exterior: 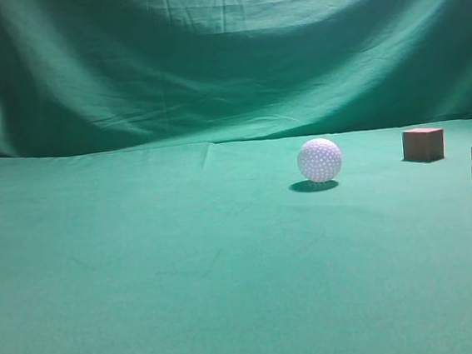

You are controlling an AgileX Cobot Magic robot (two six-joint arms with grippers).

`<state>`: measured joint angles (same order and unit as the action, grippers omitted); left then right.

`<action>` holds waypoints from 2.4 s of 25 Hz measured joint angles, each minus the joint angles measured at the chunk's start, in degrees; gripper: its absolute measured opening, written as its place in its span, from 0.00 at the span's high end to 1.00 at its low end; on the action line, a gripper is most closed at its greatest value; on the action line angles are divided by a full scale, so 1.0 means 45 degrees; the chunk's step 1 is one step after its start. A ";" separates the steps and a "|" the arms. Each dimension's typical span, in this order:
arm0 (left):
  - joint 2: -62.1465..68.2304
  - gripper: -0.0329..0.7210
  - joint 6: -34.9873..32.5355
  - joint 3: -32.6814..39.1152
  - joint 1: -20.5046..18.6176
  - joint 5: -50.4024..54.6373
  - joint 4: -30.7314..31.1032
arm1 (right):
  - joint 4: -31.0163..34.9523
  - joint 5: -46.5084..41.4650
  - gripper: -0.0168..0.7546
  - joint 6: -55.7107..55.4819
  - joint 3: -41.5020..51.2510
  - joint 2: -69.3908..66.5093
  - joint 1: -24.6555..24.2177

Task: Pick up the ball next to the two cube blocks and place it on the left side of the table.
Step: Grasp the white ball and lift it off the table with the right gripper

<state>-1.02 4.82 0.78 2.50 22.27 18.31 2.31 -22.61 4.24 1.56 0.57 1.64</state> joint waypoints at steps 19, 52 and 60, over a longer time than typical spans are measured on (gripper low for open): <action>0.0000 0.96 0.0000 0.0000 0.0000 0.0000 0.0000 | -0.0105 0.0000 0.98 0.0006 0.0000 0.0000 0.0000; 0.0000 0.96 0.0000 0.0000 0.0000 0.0000 0.0000 | 0.1311 -0.3357 0.98 0.1619 -0.9484 -1.1421 0.2343; 0.0000 0.96 0.0000 0.0000 0.0000 0.0000 0.0000 | 0.1577 -0.3579 0.92 0.2229 -1.2128 -1.6648 0.4983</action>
<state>-1.02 4.82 0.78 2.50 22.27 18.31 9.41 -38.71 14.27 -53.02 -74.35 24.06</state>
